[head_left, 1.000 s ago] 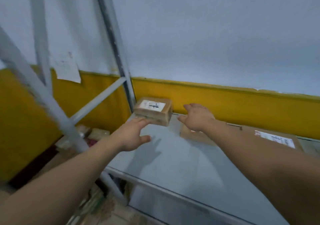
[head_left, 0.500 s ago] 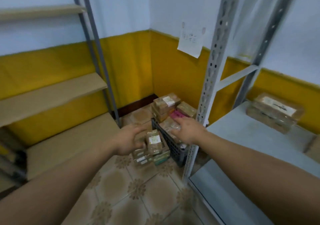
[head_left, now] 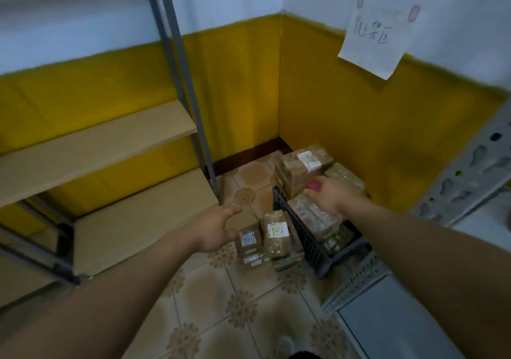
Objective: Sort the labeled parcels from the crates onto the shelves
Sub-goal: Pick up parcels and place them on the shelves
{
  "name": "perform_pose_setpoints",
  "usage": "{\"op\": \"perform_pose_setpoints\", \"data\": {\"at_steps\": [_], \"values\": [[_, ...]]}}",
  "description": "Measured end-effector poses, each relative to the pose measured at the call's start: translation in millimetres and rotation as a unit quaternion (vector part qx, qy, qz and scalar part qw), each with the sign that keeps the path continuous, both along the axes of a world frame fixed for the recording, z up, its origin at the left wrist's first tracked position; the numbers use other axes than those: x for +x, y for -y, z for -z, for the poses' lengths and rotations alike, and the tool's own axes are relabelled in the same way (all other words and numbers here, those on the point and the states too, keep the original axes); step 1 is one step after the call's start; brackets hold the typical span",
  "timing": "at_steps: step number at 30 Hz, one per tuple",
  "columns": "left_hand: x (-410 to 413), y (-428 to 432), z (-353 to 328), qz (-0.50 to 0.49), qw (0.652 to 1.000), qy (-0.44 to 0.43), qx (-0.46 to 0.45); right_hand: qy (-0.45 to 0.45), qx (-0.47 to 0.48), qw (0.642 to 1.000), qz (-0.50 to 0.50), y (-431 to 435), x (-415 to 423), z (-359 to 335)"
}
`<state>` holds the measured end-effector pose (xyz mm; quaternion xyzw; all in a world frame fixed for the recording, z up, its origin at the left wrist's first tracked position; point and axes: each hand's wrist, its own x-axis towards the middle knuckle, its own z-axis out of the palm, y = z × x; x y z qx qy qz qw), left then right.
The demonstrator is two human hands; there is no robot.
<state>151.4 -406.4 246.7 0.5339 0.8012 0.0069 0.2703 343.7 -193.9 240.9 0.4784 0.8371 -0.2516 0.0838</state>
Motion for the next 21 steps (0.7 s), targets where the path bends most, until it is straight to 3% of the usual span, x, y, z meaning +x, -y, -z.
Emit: {"op": "perform_pose_setpoints", "data": {"at_steps": [12, 21], "values": [[-60, -140, 29, 0.068, 0.993, 0.032, -0.086, 0.036, -0.041, 0.996, 0.068, -89, -15, 40], [-118, -252, 47, 0.201, 0.975, 0.039, -0.087, 0.047, -0.063, 0.969, 0.235, -143, -47, 54]]}}
